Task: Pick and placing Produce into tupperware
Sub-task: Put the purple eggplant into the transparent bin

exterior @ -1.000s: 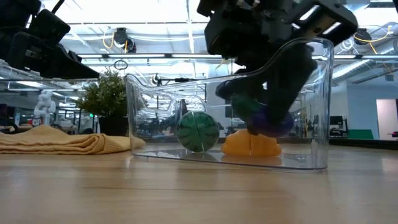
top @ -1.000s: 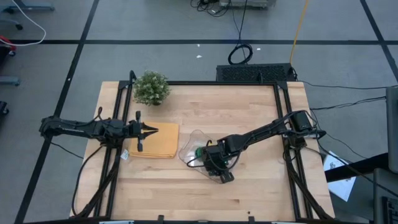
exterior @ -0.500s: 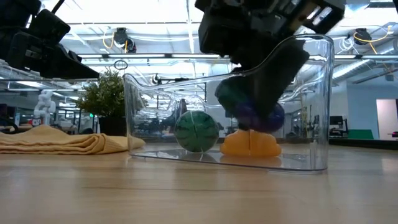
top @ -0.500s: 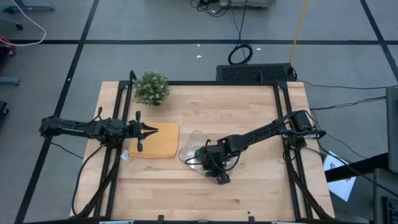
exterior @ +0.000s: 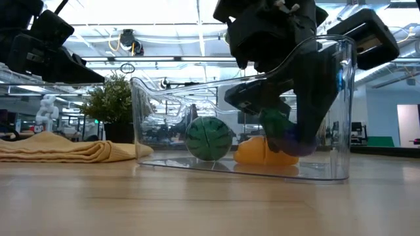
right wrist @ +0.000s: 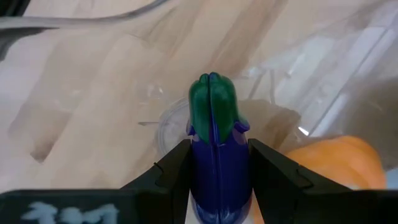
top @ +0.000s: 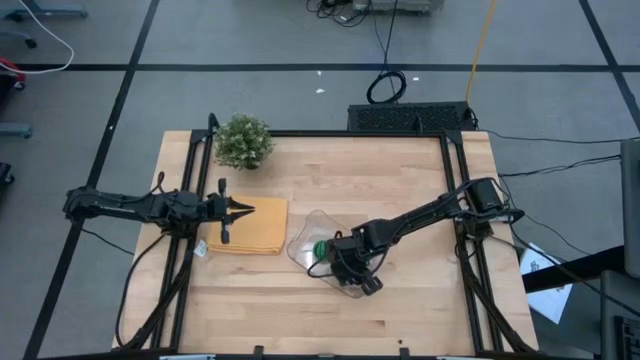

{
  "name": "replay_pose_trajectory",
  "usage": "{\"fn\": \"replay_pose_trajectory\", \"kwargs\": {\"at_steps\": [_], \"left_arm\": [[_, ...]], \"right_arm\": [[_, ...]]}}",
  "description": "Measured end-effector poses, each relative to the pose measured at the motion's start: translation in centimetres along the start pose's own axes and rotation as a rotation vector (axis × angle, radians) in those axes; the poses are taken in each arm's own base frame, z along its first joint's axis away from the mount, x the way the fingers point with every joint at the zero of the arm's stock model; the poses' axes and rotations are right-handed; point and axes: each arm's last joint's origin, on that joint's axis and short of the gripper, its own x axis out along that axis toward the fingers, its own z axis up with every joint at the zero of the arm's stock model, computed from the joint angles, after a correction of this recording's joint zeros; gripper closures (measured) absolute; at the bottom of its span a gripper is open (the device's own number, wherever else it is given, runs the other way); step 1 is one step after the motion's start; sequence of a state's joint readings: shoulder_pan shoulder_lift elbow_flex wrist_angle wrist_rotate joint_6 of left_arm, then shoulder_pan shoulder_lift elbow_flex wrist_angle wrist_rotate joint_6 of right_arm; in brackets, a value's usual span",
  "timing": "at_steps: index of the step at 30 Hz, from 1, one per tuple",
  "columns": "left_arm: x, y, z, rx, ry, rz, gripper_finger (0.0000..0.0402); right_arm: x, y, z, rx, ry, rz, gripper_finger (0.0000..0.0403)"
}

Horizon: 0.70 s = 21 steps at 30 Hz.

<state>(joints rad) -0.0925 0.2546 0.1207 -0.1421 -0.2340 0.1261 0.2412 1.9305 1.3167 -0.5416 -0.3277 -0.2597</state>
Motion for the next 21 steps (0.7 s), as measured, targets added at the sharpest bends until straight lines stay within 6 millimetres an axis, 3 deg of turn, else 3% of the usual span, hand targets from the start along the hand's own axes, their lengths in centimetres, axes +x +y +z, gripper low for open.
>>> {"fn": "replay_pose_trajectory", "kwargs": {"at_steps": [21], "left_arm": [[0.0,-0.01,-0.06,0.001,0.006,-0.001,0.0369]], "right_arm": [[-0.16,-0.38,0.13,0.212,-0.015,-0.02,0.0273]]}}
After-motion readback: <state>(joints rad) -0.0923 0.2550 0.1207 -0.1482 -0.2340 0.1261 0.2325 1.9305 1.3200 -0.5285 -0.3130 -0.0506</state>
